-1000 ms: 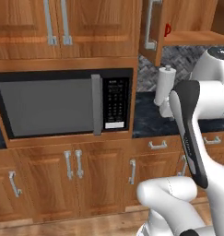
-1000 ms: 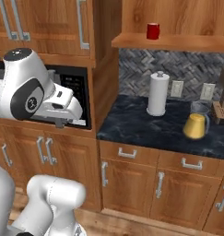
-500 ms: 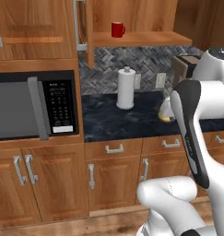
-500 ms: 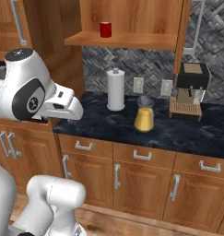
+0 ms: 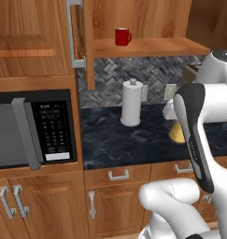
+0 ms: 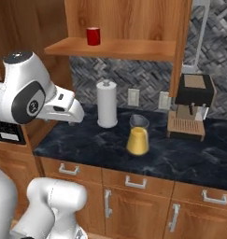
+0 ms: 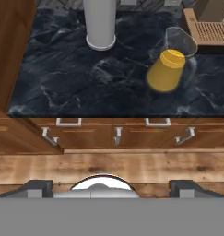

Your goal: There is a tray on the dining counter. Grab the cup, mug, and pitcher and place them on the tray. The pitcher may be placed next to the tray if it cannot fit the tray.

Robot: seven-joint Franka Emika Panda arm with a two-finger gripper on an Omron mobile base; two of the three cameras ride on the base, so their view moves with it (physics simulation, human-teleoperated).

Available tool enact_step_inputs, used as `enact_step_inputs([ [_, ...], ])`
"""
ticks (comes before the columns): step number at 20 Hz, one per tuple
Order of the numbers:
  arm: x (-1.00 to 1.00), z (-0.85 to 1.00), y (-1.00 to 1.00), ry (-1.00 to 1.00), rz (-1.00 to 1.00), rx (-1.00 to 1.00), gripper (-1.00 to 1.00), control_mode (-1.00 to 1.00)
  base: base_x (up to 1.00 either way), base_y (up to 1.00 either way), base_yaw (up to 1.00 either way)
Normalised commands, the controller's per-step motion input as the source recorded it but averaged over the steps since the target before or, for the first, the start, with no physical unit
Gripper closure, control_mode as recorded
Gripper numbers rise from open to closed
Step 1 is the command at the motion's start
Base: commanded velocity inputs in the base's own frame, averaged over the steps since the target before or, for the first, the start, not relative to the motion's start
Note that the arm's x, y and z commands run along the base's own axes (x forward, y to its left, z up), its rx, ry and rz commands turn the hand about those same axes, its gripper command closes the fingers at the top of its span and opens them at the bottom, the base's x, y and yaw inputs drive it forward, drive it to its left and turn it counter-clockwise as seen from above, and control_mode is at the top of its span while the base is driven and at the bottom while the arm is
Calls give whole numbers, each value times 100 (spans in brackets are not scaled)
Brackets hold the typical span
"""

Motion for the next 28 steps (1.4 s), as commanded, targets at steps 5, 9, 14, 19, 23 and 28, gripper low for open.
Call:
enact_step_inputs([
  [5,0,0,0,0,0,0,-100,100,68,-5,2],
  [9,0,0,0,0,0,0,-100,100,22,-1,3],
  [14,0,0,0,0,0,0,-100,100,0,0,0],
  [19,0,0,0,-1,2,0,-100,-100,0,0,0],
  [23,0,2,-4,-12,7,0,-100,-100,0,0,0],
  [28,0,33,-1,-17,10,0,-100,-100,0,0,0],
])
